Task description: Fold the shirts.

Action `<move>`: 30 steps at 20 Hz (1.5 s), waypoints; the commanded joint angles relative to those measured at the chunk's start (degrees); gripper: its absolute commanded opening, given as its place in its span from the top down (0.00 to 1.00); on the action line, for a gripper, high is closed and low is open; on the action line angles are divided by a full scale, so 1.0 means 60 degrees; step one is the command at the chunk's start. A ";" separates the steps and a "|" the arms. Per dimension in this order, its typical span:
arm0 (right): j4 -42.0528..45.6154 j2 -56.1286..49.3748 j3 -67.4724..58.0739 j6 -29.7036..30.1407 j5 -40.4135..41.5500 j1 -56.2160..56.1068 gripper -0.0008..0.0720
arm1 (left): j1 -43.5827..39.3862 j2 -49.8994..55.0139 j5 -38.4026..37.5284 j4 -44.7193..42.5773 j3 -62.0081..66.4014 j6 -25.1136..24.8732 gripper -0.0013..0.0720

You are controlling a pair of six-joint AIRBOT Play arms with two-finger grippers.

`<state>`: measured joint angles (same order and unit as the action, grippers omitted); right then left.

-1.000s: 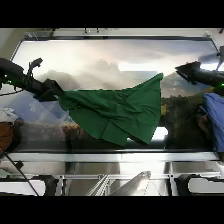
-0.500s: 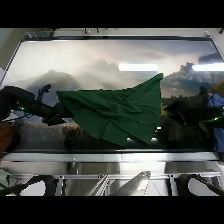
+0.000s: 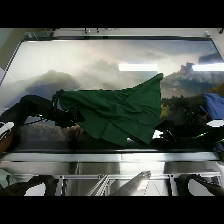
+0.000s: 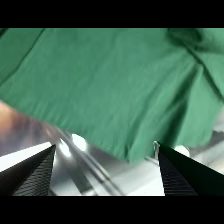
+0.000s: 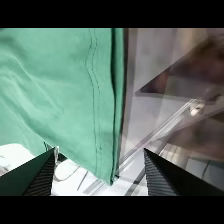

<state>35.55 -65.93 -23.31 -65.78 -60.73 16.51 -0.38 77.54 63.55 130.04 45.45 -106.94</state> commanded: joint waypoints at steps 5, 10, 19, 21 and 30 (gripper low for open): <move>-0.0033 0.0015 -0.0004 0.0000 0.0441 -0.0146 0.16 | -0.0295 0.0219 -0.0430 -0.0007 0.0117 0.0153 0.03; 0.0117 0.0015 -0.0612 -0.0044 0.0554 -0.0146 0.16 | 0.1814 0.0219 -0.0168 -0.0066 0.1435 0.0160 0.03; 0.0372 0.0011 -0.0608 -0.0324 0.0310 -0.0146 0.16 | 0.2572 0.1931 -0.0237 -0.0892 0.2936 0.0262 0.03; 0.0368 0.0015 -0.0608 -0.0324 0.0299 -0.0146 0.16 | 0.2124 0.2470 -0.0266 -0.0907 0.3326 0.0266 0.03; 0.0379 0.0015 -0.0608 -0.0331 0.0018 -0.0127 0.16 | 0.1847 0.3523 0.0109 -0.0925 0.4014 0.0433 0.43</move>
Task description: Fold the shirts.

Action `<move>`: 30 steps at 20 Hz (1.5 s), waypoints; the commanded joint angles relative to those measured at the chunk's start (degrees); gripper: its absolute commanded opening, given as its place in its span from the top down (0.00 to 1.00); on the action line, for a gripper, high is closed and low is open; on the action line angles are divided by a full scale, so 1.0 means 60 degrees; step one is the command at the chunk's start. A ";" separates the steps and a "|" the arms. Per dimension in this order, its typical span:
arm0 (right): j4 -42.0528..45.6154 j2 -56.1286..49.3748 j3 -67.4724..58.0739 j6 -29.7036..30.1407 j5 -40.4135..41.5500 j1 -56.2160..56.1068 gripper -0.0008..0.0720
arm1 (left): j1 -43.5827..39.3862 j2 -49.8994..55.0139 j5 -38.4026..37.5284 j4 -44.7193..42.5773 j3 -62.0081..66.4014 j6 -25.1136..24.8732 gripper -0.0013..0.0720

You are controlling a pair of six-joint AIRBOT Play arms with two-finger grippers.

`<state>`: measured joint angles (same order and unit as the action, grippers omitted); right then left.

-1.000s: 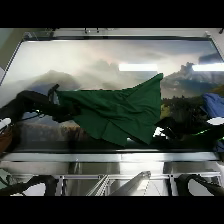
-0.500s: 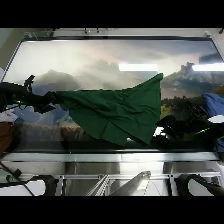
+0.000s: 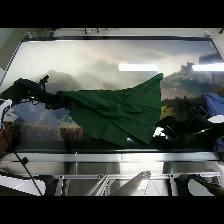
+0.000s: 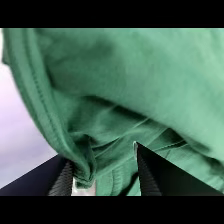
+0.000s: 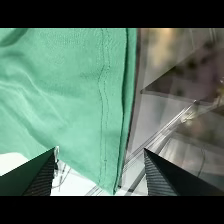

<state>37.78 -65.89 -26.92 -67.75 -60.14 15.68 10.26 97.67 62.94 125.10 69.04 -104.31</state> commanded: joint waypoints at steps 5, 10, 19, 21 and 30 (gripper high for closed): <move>0.0364 0.0007 -0.0007 0.0000 -0.0138 0.0011 0.16 | 0.1268 0.0168 0.2339 -0.0058 0.0084 -0.0372 0.05; 0.0350 0.0007 -0.0011 0.0000 -0.0033 0.0007 0.16 | 0.2138 0.0178 0.1581 0.1188 0.0076 -0.0648 0.05; 0.0353 0.0007 -0.0011 0.0007 -0.0168 0.0007 0.16 | 0.1111 0.1377 0.0605 0.2510 0.0087 -0.1300 0.31; 0.0357 0.0007 -0.0011 0.0007 -0.0160 0.0007 0.16 | 0.0863 0.1370 0.0430 0.2524 0.0087 -0.1297 0.31; 0.0809 -0.0299 0.0066 -0.0987 0.0233 -0.0018 0.16 | 0.0787 0.1177 0.0863 0.2590 0.0084 -0.1468 0.96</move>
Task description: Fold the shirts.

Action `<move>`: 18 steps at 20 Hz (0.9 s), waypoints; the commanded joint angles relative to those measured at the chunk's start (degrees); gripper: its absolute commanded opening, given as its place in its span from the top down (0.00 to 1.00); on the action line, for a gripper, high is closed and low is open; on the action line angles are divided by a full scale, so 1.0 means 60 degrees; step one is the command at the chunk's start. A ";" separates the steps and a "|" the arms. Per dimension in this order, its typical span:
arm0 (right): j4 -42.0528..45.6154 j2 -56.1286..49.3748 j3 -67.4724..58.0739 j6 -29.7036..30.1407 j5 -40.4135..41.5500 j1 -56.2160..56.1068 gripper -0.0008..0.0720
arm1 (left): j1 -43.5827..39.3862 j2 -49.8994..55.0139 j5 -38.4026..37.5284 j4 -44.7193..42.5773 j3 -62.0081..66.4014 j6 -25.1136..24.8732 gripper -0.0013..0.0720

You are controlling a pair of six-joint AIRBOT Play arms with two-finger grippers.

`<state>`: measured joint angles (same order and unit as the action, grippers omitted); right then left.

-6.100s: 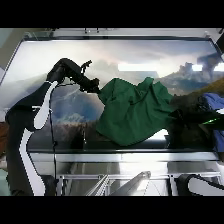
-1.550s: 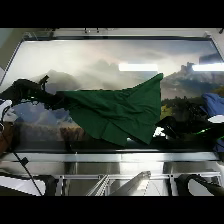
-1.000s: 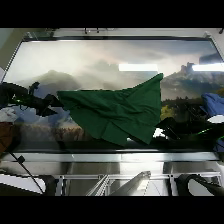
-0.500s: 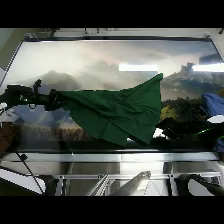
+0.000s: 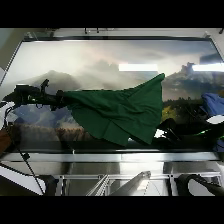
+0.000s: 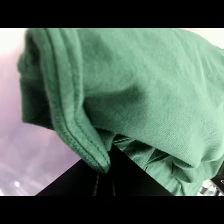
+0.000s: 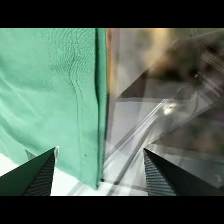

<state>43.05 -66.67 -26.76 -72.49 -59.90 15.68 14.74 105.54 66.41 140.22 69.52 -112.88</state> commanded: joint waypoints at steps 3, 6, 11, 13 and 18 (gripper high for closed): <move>-0.1381 -0.0714 0.0204 0.0470 0.0175 -0.0036 0.16 | 0.0259 -0.0503 0.0324 0.0084 0.0007 -0.0015 0.96; -0.2430 -0.1563 0.0306 0.1144 0.0157 -0.0488 0.16 | 0.0521 -0.0703 0.0692 0.0080 0.0004 -0.0007 0.95; -0.5329 -0.2579 0.0302 0.3770 -0.0495 -0.1636 0.93 | 0.0616 -0.1089 0.1162 0.0080 0.0004 -0.0007 0.95; -0.6772 -0.2481 0.0244 0.4881 -0.1785 -0.1457 0.96 | 0.0623 -0.1355 0.1362 0.0095 0.0007 -0.0004 0.95; -0.9169 -0.0539 -0.0517 0.5231 -0.4615 0.0703 0.96 | 0.0627 -0.2783 0.3038 0.0138 0.0211 -0.0004 0.95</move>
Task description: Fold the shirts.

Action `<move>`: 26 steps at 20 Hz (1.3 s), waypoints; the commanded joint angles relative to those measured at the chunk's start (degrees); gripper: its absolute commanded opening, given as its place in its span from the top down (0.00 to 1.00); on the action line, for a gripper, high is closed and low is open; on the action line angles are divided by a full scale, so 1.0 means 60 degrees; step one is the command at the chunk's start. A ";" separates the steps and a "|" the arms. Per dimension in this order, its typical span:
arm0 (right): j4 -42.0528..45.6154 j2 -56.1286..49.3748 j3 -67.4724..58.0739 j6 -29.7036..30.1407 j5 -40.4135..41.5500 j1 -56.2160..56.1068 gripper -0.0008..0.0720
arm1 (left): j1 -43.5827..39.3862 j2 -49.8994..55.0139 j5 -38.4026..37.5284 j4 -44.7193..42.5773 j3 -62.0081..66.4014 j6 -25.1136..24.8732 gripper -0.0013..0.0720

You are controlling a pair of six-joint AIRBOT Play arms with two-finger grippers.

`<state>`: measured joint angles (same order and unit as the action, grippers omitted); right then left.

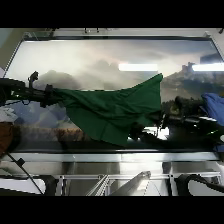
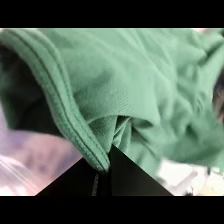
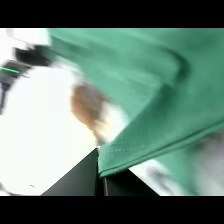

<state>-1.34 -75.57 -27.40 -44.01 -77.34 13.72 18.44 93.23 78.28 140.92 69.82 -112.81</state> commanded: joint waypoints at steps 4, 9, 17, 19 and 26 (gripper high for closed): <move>-0.2106 0.3315 -0.1628 -0.0790 -0.1661 0.3570 0.96 | 0.0331 -0.1971 0.3042 0.0022 0.1392 0.0390 0.95; -0.2386 0.5584 -0.3279 -0.1923 -0.1636 0.6444 0.96 | 0.1355 -0.3887 0.3570 0.0058 0.2626 0.0390 0.95; -0.2208 0.5920 -0.4714 -0.2269 -0.1202 0.6273 0.96 | 0.1089 -0.6222 0.4266 0.1180 0.3763 -0.0350 0.95; 0.0087 0.5446 -0.4699 -0.2149 -0.0033 0.5683 0.96 | 0.0430 -0.5734 0.3716 0.1067 0.3770 -0.0346 0.95; 0.2113 0.1155 -0.4714 -0.0175 0.4339 0.1716 0.96 | -0.2255 0.0222 0.2226 -0.0834 0.4164 -0.0419 0.95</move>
<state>7.16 -58.08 -55.48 -51.35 -64.34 32.42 9.87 80.58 96.90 140.42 92.99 -114.76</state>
